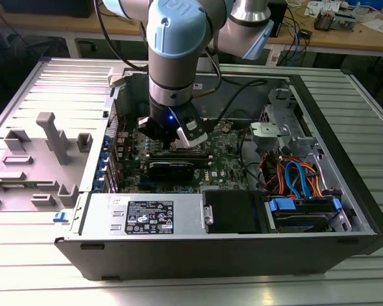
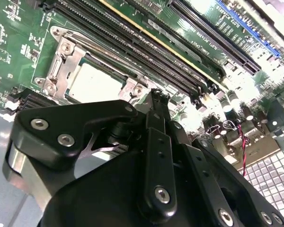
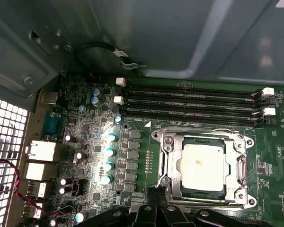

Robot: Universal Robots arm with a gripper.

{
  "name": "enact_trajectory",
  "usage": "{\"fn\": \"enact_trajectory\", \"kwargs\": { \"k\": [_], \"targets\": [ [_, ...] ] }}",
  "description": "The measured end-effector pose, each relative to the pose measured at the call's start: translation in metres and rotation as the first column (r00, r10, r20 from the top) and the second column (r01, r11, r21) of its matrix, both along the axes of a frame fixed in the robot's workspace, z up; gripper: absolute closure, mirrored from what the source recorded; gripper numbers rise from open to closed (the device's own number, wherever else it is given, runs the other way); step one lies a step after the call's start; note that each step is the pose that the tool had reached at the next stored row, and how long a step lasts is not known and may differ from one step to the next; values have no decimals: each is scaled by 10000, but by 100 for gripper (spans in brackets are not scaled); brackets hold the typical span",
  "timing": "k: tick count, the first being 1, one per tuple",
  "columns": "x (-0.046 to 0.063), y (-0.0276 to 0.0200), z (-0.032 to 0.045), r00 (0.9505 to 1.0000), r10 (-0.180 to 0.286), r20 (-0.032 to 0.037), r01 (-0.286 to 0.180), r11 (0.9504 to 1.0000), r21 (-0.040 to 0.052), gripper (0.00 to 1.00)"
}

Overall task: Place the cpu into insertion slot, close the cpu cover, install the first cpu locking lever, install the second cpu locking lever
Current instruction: 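Install the second cpu locking lever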

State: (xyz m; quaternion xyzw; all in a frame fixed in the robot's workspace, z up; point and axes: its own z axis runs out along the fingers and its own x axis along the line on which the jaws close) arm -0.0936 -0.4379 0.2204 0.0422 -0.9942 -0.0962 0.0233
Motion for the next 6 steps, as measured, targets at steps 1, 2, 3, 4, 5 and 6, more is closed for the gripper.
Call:
{"fn": "enact_trajectory", "kwargs": {
  "k": [1, 2, 3, 4, 5, 6],
  "targets": [
    [0, 0, 0, 10000, 0, -1, 0, 10000, -1, 89],
    [0, 0, 1, 10000, 0, -1, 0, 10000, -2, 89],
    [3, -1, 1, 10000, 0, -1, 0, 10000, -2, 89],
    [6, -1, 1, 10000, 0, -1, 0, 10000, -3, 89],
    [7, 0, 1, 10000, 0, -1, 0, 10000, -3, 89],
    [7, -1, 1, 10000, 0, -1, 0, 10000, -3, 89]
  ]
}}
